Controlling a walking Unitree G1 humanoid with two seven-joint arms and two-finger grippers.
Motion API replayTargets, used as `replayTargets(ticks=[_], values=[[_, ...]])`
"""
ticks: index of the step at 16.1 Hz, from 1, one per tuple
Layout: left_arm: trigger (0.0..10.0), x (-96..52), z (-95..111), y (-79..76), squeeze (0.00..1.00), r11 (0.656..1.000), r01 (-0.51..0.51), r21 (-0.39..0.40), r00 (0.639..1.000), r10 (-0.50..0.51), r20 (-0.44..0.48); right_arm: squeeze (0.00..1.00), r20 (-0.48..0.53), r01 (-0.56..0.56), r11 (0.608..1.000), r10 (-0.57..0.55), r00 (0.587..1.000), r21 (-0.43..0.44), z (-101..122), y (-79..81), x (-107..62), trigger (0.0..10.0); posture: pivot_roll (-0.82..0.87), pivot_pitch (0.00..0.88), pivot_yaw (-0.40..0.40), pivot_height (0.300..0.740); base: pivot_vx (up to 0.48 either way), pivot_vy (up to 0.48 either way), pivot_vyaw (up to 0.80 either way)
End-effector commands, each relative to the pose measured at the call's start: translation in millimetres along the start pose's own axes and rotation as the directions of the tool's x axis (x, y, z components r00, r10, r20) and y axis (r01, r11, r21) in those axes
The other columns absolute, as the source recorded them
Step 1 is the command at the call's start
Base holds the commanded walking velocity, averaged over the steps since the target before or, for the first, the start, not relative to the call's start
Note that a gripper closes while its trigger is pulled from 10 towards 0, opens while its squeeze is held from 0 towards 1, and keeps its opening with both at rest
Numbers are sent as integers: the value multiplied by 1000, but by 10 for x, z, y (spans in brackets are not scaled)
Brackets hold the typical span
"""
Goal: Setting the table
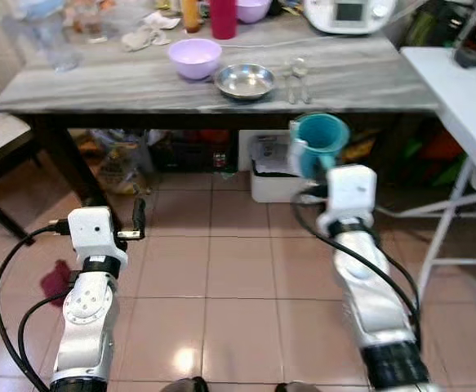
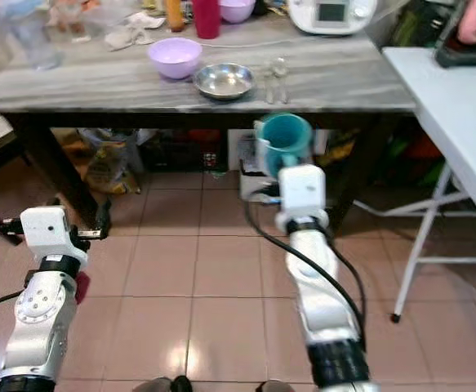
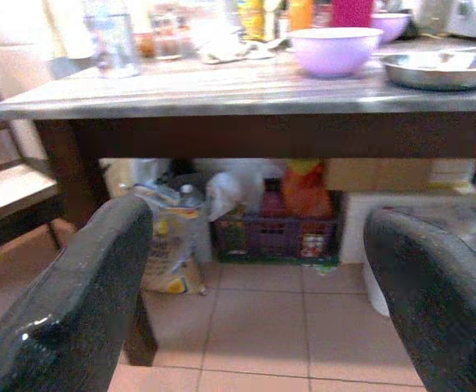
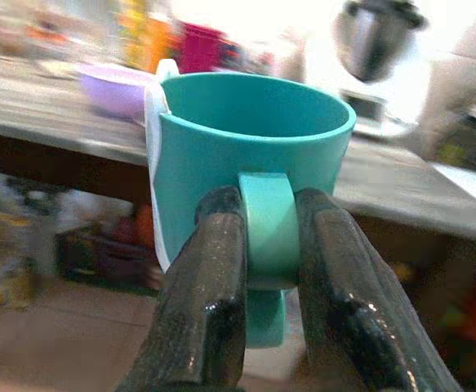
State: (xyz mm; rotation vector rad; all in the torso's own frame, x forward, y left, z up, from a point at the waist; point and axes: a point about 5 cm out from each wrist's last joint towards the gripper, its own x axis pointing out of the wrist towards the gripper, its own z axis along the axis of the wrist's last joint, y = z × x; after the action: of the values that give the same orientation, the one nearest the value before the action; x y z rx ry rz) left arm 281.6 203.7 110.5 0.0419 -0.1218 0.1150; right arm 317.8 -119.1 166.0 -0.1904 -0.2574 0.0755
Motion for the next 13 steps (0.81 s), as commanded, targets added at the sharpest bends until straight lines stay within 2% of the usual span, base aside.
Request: replayTargets(ticks=[1, 2, 5, 8, 10, 11, 13], values=[[10000, 23, 99, -38, 0, 1000, 23, -3, 999, -23, 40, 0, 40, -29, 999, 30, 999, -25, 41, 6, 30, 10000, -27, 96, -5, 740, 0, 0, 0], [10000, 63, 120, -55, 0, 999, 40, -30, 998, -38, 40, 0, 27, 5, 999, -4, 1000, -33, 6, -36, 39, 10000, -32, 102, -1, 740, 0, 0, 0], [10000, 121, 217, -112, 0, 996, 81, -41, 994, -77, 77, 0, 46, 60, 997, -58, 997, -42, 38, -144, 18, 10000, -67, 97, 14, 740, 0, 0, 0], [10000, 170, 229, -269, 0, 990, 124, -68, 989, -118, 85, 0, 44, 136, 989, -134, 990, -58, 7, -297, -52, 10000, -91, 96, 23, 740, 0, 0, 0], [10000, 211, 258, -345, 0, 983, 164, -79, 983, -156, 92, 0, 24, 190, 981, -189, 982, -51, 7, -357, -63, 10000, -119, 111, 22, 740, 276, 0, -297], [10000, 218, 252, -369, 0, 982, 166, -91, 983, -158, 89, 0, 27, 182, 982, -181, 983, -52, 7, -348, -73, 10000, -123, 118, 30, 740, 364, 0, -688], [10000, 204, 255, -442, 0, 978, 181, -102, 981, -173, 89, 0, 31, 170, 984, -168, 985, -60, 3, -346, -86, 10000, -112, 130, 35, 740, 399, 0, 0]])
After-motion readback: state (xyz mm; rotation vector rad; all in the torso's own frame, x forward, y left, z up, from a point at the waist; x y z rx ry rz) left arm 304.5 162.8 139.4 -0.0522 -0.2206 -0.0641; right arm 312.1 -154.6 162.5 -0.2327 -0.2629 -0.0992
